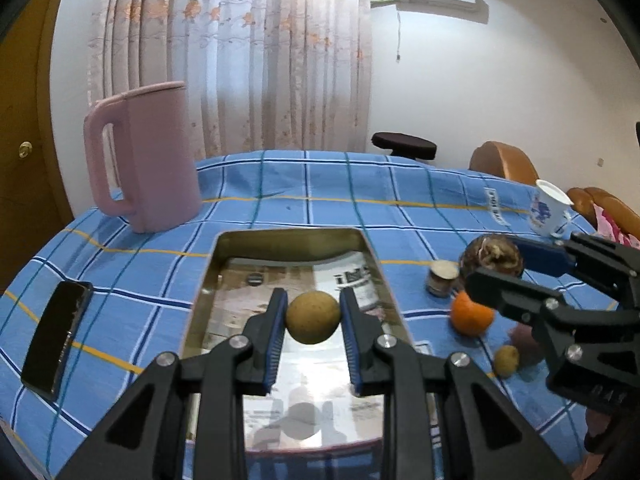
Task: Organize fruits
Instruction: 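Carry the brown fruit in the right tool while the left tool carries the kiwi over the tin box, then open the right tool over the tin box while the left tool releases the kiwi into it, then grasp an orange with the right tool while the left tool grasps the purple round fruit, then lift the orange with the right tool while the left tool carries the purple fruit toward the tin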
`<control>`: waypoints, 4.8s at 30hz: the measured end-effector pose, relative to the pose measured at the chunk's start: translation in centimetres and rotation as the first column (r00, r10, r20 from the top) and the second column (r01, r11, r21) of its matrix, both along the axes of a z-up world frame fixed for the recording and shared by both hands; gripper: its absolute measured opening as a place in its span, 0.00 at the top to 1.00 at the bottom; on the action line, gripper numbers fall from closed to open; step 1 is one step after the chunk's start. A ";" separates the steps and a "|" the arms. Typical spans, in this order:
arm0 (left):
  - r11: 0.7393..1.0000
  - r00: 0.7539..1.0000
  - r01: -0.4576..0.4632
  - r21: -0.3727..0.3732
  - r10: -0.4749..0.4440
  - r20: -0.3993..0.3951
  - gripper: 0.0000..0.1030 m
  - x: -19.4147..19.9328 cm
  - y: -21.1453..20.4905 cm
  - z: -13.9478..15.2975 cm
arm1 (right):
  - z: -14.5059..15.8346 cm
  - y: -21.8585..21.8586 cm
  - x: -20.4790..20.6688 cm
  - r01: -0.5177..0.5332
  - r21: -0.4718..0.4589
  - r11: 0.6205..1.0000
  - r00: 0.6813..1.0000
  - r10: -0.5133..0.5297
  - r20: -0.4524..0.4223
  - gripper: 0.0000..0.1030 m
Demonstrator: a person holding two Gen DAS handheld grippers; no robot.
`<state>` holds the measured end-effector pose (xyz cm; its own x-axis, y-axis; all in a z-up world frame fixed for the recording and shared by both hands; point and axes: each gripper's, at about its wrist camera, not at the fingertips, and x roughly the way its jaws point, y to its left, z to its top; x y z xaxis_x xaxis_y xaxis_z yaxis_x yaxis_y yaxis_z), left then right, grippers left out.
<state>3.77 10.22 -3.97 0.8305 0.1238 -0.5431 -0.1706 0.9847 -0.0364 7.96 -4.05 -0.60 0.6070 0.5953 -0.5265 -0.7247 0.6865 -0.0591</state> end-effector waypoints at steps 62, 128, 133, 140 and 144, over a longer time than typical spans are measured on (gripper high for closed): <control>0.985 0.985 0.159 0.064 -0.163 0.059 0.03 -0.3 -6.6 1.3 | -2.6 -10.9 -1.4 0.299 0.000 0.954 0.954 -0.299 -0.018 0.30; 0.882 0.876 0.468 0.043 -0.457 -0.156 0.47 2.1 -18.2 -3.2 | -6.4 -20.9 -0.8 0.485 0.019 0.874 0.871 -0.480 -0.107 0.57; 0.887 0.879 0.461 0.021 -0.453 -0.149 0.51 2.3 -17.7 -3.2 | -6.4 -21.0 -1.0 0.483 0.029 0.875 0.872 -0.477 -0.107 0.57; 0.888 0.884 0.460 0.007 -0.457 -0.101 0.52 1.8 -17.2 -2.7 | -6.3 -21.2 -1.4 0.481 0.057 0.875 0.875 -0.475 -0.096 0.57; 0.893 0.892 0.449 0.007 -0.448 -0.065 0.52 1.4 -16.9 -2.3 | -6.2 -21.2 -1.7 0.477 0.068 0.876 0.878 -0.472 -0.078 0.57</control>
<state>5.13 -6.70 -6.23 0.7665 -0.2425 -0.5947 0.2883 0.9574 -0.0188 6.28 -25.30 -6.79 0.7979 0.2860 -0.5306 -0.3106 0.9495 0.0448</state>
